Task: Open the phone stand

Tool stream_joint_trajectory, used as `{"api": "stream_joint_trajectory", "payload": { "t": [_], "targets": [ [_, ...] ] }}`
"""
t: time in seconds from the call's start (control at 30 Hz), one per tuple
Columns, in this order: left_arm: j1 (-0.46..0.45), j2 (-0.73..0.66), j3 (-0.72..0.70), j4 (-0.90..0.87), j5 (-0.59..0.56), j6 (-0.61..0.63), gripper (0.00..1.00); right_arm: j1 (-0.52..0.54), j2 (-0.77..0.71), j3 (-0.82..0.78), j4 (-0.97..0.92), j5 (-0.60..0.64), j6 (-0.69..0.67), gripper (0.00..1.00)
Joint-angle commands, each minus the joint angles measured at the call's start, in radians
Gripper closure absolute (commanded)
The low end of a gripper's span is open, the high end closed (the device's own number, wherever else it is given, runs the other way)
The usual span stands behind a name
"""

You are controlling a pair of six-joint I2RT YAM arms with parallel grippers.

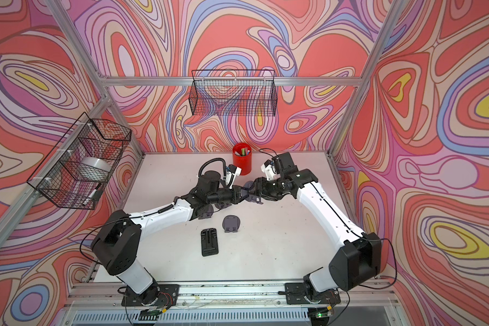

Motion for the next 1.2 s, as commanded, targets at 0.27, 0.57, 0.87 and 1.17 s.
{"api": "stream_joint_trajectory", "payload": {
  "t": [0.27, 0.57, 0.87, 1.17],
  "targets": [
    [-0.002, 0.013, 0.033, 0.186, 0.104, 0.104, 1.00, 0.008, -0.127, -0.038, 0.082, 0.005, -0.022, 0.10],
    [0.052, 0.075, 0.112, 0.189, 0.234, 0.104, 1.00, -0.078, -0.203, -0.073, 0.173, 0.000, -0.055, 0.19],
    [0.082, 0.201, 0.120, 0.568, 0.342, -0.231, 1.00, -0.206, -0.144, -0.188, 0.540, -0.294, 0.051, 0.54],
    [0.080, 0.172, 0.102, 0.520, 0.323, -0.184, 1.00, -0.223, -0.112, -0.233, 0.617, -0.352, 0.071, 0.60]
  ]
}}
